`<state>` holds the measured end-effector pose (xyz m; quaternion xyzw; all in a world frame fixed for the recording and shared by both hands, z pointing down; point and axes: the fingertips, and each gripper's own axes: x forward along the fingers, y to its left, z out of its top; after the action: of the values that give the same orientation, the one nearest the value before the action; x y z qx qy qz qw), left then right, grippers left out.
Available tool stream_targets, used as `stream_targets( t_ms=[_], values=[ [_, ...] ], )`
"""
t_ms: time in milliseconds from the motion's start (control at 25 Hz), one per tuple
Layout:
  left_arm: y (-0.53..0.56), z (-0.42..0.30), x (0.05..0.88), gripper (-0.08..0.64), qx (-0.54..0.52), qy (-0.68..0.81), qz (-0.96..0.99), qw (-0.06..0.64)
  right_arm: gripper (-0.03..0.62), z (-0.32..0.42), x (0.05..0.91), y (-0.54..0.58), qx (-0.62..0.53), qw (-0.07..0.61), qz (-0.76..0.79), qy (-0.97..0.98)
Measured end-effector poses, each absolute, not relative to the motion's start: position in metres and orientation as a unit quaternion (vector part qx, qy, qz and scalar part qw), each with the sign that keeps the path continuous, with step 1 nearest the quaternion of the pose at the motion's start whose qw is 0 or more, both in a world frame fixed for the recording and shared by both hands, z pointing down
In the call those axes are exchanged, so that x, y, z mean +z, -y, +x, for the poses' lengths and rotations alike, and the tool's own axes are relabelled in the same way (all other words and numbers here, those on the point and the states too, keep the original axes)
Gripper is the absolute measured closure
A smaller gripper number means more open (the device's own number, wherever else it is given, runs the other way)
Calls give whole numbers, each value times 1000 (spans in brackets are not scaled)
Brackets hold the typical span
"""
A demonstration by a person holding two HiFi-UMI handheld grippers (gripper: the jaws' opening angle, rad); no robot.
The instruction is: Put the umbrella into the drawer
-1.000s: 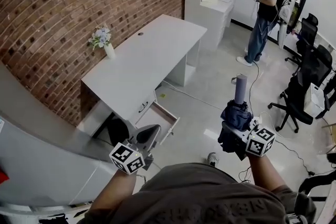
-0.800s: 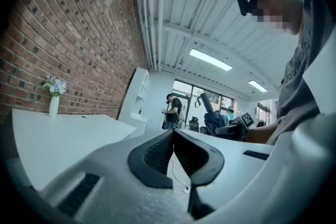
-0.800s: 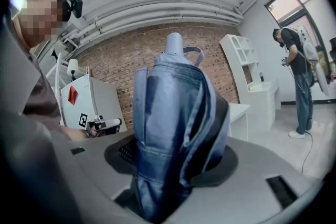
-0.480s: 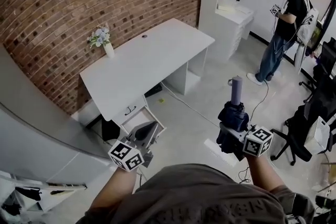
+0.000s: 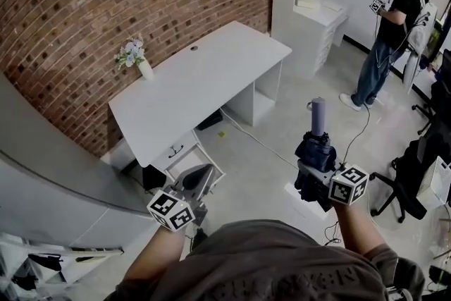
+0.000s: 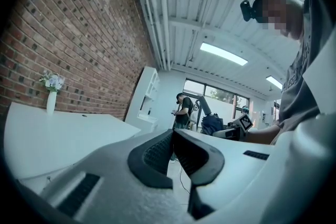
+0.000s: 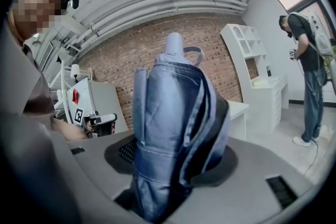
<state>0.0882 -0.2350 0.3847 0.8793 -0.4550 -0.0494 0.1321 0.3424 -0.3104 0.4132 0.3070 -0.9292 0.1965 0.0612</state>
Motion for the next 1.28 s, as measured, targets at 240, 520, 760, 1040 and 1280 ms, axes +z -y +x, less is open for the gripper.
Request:
stream_targets(
  t_ms=[240,520,760,1040,1280],
  values=[
    [267,45,391,554,-53,423,895,129,354,303,411,325,196,63,337,919],
    [297,-2,393,554,-36,400,908,119,354,262,407,340,200,62,368,906],
    [304,-27,406,554,-50,425,894,129,354,225,417,360,209,82,344,912],
    [297,-50,430,554,-58,483,862,141,355,186,450,384,237,117,290,920],
    [280,-89,463,554,-51,534,829,156,355,130,503,396,288,140,243,916]
  ],
)
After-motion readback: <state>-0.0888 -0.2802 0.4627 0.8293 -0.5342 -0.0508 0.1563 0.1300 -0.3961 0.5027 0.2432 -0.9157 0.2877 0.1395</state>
